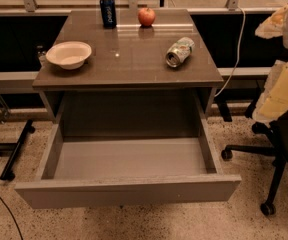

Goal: Close top drawer

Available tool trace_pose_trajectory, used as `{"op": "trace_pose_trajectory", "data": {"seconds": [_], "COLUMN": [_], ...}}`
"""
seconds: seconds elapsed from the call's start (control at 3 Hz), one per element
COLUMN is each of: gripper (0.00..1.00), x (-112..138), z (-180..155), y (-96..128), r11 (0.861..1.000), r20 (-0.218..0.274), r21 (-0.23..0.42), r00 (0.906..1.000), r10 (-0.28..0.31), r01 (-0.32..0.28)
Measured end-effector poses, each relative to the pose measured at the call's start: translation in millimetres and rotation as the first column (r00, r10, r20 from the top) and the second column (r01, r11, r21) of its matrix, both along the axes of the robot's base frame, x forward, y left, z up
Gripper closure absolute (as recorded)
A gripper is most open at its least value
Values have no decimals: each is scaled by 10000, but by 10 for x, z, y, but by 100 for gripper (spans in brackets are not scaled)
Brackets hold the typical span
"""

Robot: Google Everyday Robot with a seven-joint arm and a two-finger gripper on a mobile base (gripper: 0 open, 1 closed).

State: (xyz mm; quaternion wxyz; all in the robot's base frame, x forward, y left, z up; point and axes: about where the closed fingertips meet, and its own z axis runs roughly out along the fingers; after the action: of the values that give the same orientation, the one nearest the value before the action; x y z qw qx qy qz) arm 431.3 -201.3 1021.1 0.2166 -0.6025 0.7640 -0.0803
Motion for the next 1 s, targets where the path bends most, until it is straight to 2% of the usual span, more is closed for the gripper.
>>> {"op": "trace_pose_trajectory", "data": {"seconds": [0.67,1.0], "gripper": [62,85], "x": [-254,-403], "z": [-318,-653], "y": [57,18], "r11": [9956,9909], "r20": [-412,-523], "r21": [378,830], "r00": [9953,9925], "r10": [873,1102], "r01": [-857,-1057]}}
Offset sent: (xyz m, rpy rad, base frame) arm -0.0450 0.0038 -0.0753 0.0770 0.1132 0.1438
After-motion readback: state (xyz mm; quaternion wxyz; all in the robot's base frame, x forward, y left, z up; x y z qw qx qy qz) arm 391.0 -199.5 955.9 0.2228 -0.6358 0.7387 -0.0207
